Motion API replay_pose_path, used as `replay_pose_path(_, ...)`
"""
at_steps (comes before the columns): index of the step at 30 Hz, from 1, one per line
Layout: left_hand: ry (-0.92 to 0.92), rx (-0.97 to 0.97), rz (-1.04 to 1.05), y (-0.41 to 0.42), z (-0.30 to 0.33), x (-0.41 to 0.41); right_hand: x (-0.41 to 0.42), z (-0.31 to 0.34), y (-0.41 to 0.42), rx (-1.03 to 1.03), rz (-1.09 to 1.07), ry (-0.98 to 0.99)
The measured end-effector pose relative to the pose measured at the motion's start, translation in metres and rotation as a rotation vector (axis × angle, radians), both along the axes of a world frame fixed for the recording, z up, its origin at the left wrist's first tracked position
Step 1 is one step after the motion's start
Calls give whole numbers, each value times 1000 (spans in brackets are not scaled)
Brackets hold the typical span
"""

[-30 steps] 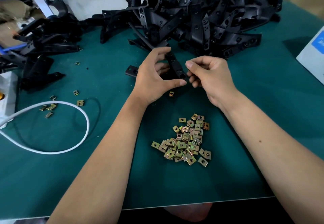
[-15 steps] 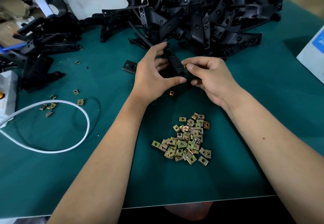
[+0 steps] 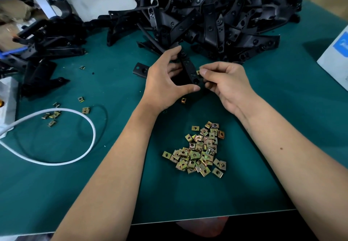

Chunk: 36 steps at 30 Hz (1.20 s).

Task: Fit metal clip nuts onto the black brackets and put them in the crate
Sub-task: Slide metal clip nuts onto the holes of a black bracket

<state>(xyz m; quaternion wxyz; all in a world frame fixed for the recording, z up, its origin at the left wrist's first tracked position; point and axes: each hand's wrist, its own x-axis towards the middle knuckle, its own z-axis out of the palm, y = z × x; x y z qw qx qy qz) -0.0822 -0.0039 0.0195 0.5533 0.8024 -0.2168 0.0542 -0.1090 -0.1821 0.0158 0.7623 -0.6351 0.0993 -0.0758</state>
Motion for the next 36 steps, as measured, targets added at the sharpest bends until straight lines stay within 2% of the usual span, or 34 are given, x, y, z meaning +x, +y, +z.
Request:
replay_pose_path(14,2,0,29,0,-1,0,0,3,-1,95,-21,16)
replay_pose_path(20,-15,10,46,0,-2,2,0,4,-2,43,3,22)
replay_pose_path(25,-42,45,51,2,-3,3,-2,5,-5,-96,24,0)
replay_pose_path(36,-199,124,68,-4,-3,1,-3,5,-4,-195,29,-33)
